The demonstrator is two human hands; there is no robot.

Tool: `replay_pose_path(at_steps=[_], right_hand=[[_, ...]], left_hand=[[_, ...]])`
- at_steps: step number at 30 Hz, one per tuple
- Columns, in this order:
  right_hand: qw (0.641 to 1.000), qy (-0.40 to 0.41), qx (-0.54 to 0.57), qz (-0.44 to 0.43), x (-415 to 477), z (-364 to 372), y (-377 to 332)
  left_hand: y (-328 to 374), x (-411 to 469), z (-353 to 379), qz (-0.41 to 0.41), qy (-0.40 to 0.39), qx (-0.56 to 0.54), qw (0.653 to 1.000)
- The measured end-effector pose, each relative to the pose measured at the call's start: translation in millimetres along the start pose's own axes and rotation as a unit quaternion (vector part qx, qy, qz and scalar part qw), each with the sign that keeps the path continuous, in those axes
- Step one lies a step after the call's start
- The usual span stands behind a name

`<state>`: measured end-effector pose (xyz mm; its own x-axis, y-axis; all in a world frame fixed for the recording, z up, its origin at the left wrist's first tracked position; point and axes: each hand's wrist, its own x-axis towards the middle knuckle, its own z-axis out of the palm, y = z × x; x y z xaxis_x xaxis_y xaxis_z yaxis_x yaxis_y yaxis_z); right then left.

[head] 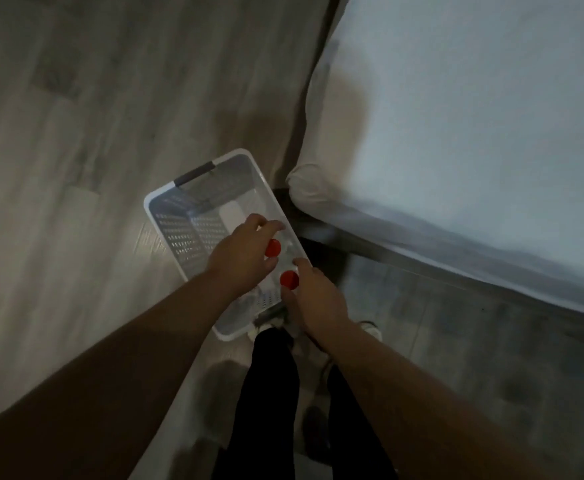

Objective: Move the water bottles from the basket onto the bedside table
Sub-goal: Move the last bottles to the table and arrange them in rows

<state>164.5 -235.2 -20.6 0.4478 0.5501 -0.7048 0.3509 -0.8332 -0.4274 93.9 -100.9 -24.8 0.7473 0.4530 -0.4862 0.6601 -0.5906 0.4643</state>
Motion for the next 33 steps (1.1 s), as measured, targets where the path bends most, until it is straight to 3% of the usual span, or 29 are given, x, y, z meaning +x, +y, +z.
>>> replay_pose_path(at_steps=[3, 7, 14, 25, 33], right_hand=[[1.0, 0.014, -0.019, -0.016, 17, 14, 4], [0.998, 0.035, -0.043, -0.023, 28, 21, 8], [0.995, 0.047, -0.068, -0.057, 24, 19, 8], [0.997, 0.066, 0.047, -0.002, -41, -23, -5], [0.976, 0.137, 0.169, 0.03, -155, -75, -1]], left_hand=[[-16, 22, 9, 0.048, -0.052, 0.071, 0.995], [-26, 35, 15, 0.107, -0.055, 0.112, 0.986], [-29, 38, 14, 0.104, -0.071, 0.131, 0.983], [-2, -25, -41, 0.021, -0.041, 0.054, 0.997], [82, -114, -107, 0.055, 0.006, 0.024, 0.998]])
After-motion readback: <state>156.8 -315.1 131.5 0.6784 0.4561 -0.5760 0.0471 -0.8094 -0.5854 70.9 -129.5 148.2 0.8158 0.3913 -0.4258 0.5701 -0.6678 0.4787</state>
